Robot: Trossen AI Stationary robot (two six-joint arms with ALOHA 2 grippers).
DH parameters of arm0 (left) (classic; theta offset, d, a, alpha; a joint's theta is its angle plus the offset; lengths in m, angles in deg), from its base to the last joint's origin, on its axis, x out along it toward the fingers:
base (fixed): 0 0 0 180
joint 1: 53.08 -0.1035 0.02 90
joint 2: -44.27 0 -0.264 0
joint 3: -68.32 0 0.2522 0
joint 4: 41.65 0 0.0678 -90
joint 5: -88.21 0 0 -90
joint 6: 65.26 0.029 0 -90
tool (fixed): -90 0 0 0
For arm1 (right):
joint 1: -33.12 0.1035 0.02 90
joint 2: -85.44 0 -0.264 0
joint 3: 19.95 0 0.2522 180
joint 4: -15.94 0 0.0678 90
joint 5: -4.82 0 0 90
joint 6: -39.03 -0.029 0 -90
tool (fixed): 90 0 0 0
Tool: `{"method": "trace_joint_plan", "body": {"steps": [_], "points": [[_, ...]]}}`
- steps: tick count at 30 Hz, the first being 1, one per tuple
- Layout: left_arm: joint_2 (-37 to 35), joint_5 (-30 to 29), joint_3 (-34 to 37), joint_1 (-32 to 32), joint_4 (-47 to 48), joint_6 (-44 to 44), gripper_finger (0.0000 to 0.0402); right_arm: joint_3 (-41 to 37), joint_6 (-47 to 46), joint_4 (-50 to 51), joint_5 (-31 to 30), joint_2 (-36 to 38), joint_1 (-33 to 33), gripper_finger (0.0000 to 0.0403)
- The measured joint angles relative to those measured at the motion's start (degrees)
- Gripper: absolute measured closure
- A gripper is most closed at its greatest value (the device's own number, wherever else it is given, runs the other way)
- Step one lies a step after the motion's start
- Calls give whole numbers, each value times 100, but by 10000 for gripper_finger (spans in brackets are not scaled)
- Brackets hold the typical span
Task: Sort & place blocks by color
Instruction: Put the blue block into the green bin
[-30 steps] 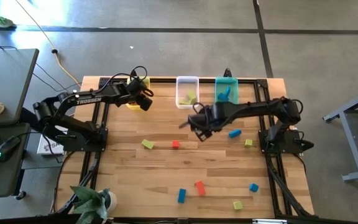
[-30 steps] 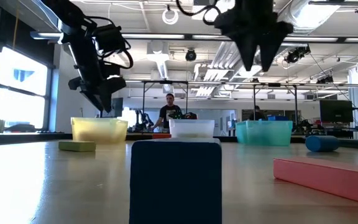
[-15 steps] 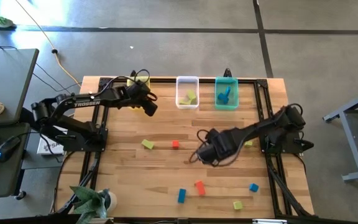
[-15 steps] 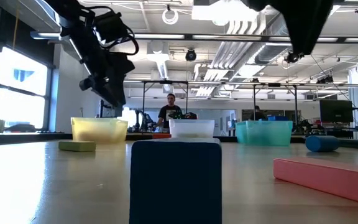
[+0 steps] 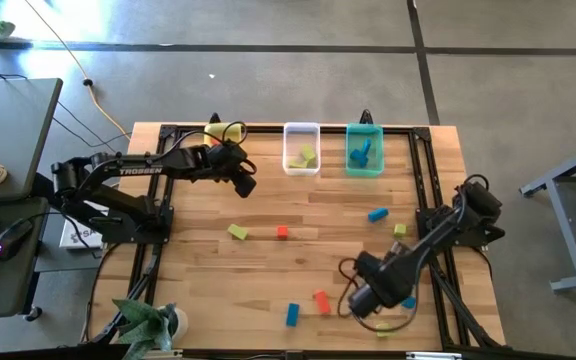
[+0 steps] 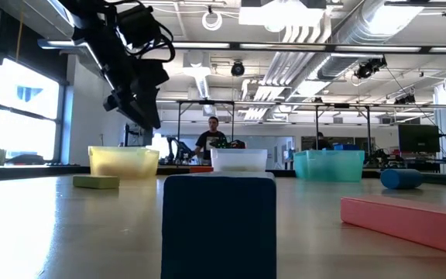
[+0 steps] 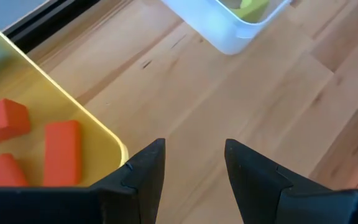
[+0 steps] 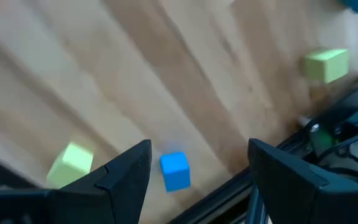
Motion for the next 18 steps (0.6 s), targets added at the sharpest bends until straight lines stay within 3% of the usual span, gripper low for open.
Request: {"method": "trace_joint_plan", "body": {"steps": [11,18], "points": [[0,2,1,212,46,-2,245,-4,-752,-179,86,2,836,149],[0,3,1,376,47,0,245,-551,-713,-608,280,11,996,149]]}}
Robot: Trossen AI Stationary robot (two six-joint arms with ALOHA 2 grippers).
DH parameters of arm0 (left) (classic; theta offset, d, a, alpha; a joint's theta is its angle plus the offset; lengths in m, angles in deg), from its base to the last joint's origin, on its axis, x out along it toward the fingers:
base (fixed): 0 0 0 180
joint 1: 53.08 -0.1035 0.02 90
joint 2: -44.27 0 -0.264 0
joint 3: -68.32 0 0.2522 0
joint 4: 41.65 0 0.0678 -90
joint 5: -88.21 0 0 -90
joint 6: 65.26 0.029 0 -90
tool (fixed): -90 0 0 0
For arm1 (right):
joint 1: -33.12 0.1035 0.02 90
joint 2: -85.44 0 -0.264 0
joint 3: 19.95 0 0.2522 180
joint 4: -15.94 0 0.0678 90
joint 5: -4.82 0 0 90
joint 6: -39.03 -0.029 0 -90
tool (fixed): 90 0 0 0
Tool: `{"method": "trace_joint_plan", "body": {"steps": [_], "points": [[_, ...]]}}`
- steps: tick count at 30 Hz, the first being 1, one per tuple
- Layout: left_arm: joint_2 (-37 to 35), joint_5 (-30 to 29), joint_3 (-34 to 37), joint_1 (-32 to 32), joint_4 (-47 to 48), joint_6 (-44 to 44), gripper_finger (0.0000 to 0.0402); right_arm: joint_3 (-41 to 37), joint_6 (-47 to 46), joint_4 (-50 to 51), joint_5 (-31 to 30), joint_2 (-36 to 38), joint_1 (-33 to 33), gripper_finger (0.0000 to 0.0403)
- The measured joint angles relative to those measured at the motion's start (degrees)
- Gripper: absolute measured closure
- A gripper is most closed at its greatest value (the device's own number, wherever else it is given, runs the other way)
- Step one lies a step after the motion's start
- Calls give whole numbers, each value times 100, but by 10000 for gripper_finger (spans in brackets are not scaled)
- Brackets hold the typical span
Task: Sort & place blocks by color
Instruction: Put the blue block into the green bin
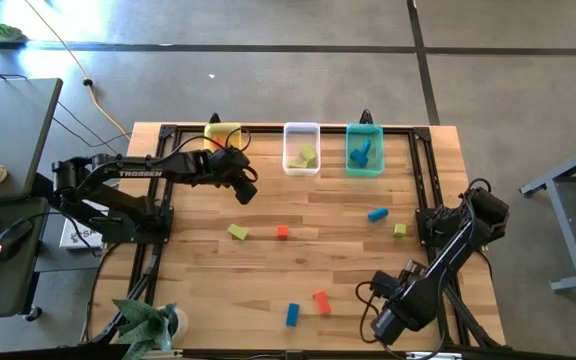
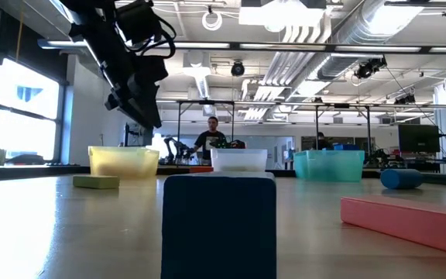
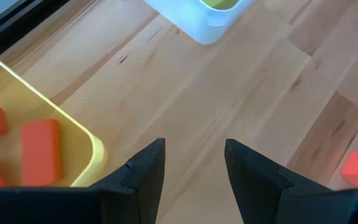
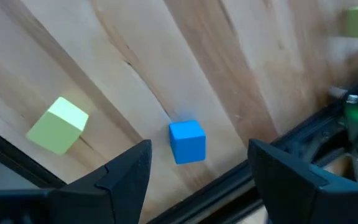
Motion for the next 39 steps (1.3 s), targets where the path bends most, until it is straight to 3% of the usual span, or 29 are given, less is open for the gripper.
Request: {"method": "trace_joint_plan", "body": {"steps": [9,35,39], "points": [[0,-1,0,130,341,0,245,-953,19,-702,560,245,0,149],[0,1,1,172,600,0,245,-2274,-175,-2592,1357,245,0,149],[0,-2,1,172,596,0,245,-2390,-194,-2765,1548,245,-2,170]]}}
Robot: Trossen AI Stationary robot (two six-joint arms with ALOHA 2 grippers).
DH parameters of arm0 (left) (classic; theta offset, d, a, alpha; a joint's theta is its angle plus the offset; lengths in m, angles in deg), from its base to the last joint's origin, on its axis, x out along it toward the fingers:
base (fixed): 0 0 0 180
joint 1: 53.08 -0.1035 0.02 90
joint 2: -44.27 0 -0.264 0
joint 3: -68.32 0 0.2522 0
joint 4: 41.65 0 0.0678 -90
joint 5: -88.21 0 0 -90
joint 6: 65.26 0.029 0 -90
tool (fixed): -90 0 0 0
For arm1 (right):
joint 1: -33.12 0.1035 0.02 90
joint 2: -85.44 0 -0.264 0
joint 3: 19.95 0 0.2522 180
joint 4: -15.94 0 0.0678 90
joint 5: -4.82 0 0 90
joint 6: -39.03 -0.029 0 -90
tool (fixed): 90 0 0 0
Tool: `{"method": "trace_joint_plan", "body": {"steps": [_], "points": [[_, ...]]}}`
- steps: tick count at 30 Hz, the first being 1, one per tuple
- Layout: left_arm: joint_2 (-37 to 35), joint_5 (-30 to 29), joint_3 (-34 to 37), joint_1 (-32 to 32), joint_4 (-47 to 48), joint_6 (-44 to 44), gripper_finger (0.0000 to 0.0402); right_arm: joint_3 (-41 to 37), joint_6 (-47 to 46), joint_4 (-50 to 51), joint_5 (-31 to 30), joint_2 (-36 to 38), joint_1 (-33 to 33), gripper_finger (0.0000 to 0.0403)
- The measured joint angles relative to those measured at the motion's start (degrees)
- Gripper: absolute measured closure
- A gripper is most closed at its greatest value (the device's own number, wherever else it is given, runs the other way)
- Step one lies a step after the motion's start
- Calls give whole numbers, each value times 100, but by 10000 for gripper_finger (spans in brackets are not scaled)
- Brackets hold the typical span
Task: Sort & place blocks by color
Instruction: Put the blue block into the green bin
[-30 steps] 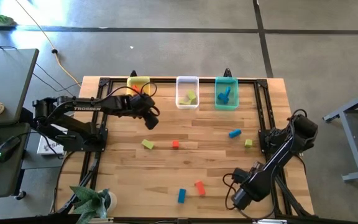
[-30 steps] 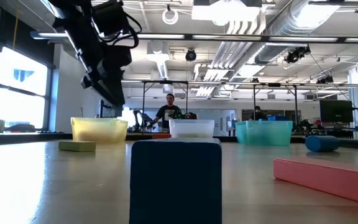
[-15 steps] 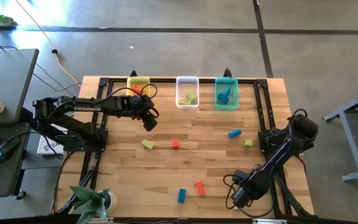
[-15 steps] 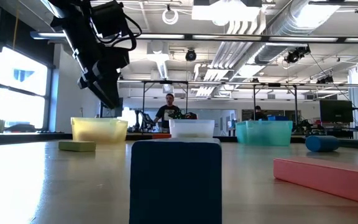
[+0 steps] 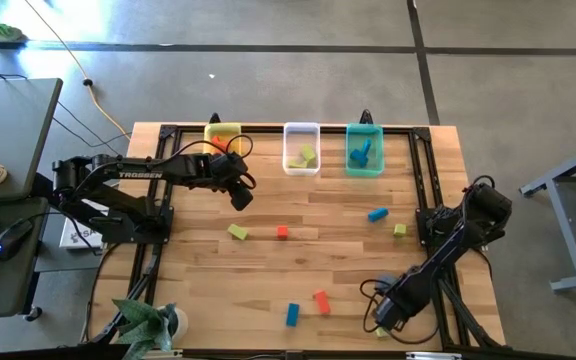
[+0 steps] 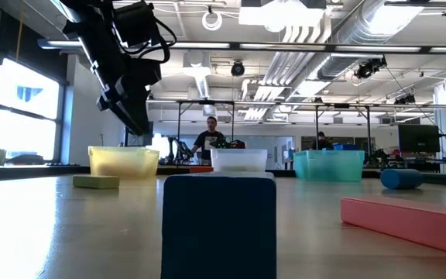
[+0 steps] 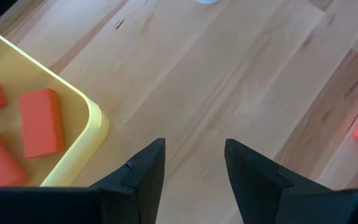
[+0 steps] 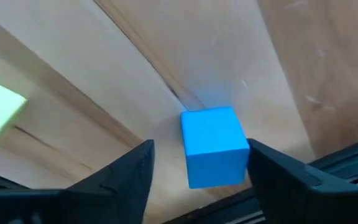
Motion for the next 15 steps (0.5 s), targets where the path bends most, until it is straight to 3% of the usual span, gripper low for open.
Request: {"method": "trace_joint_plan", "body": {"steps": [8,15], "points": [[0,-4,0,0,-85,0,245,-62,-5,-60,414,0,-45,303],[0,-10,0,0,-220,66,245,172,50,-142,305,0,-322,310]]}}
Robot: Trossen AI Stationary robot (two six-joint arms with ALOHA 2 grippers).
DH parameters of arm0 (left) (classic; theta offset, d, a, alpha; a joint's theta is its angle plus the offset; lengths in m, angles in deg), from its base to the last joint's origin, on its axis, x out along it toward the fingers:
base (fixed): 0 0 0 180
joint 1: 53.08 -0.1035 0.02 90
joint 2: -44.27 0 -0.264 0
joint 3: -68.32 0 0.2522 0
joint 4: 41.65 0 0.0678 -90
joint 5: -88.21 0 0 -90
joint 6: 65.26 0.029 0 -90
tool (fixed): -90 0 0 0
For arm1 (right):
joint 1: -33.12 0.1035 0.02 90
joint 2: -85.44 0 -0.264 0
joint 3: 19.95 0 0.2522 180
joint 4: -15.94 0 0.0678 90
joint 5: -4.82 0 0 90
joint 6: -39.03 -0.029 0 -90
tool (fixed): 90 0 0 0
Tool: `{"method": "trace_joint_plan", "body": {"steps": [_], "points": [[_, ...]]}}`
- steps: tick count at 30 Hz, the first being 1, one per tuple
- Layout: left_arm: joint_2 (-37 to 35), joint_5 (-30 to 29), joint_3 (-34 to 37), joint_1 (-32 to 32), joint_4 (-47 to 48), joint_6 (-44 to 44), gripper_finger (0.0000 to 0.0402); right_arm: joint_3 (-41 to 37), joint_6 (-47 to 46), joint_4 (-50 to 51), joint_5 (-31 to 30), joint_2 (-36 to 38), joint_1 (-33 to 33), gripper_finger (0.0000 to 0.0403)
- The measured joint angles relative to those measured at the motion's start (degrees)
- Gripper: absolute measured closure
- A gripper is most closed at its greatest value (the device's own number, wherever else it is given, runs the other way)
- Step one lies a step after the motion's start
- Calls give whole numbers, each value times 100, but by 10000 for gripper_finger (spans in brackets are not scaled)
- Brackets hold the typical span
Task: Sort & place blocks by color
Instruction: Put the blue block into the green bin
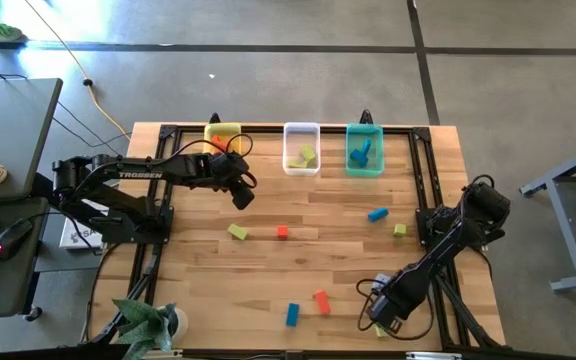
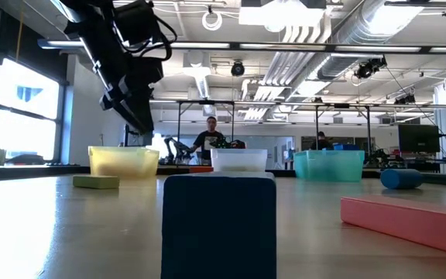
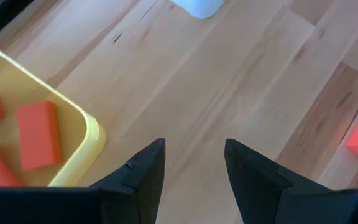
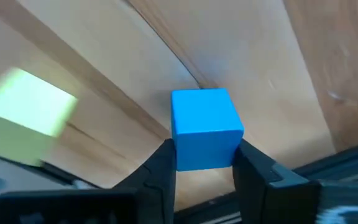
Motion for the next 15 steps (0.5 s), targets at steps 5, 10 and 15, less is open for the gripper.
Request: {"method": "trace_joint_plan", "body": {"steps": [5,10,15], "points": [[0,-9,2,0,-132,314,245,347,98,21,-313,0,-372,310],[0,-9,2,0,-472,549,245,680,340,157,-787,0,-929,310],[0,10,2,0,-955,688,245,951,954,482,-1206,0,-1701,310]]}}
